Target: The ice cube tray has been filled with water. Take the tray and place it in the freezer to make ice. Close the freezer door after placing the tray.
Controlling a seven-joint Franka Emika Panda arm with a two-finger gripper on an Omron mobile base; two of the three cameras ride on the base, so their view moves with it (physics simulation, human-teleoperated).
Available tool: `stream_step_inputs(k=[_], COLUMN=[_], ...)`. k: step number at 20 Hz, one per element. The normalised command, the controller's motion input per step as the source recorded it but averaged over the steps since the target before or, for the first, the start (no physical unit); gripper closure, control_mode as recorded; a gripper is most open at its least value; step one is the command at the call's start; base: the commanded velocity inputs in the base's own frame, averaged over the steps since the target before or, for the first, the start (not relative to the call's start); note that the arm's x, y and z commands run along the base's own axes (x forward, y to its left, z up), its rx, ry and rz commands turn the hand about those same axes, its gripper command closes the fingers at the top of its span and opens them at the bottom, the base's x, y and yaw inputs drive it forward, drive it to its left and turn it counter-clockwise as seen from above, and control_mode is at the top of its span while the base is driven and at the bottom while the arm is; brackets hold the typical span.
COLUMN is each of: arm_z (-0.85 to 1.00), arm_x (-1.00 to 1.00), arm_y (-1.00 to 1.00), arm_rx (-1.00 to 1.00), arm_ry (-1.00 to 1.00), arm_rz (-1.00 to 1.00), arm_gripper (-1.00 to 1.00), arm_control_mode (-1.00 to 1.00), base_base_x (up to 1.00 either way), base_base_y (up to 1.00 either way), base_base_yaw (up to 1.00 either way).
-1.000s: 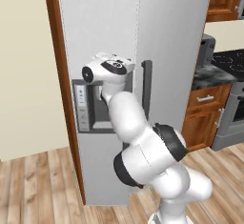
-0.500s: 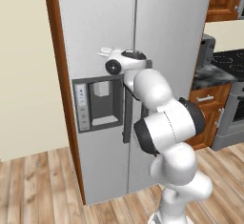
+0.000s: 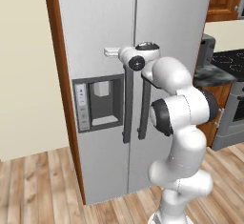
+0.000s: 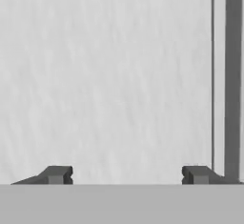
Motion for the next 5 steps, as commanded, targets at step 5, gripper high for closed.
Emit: stream_step_inputs(k=[5], arm_z=[0.07], arm_x=[0.1], arm_y=[-0.12], arm_rx=[0.0], arm_ry=[0.01], arm_rz=[0.24], arm_gripper=[-1.0], arm_control_mode=[-1.0], base_base_x=[0.0], base_base_y=[0.0], base_base_yaw=[0.0])
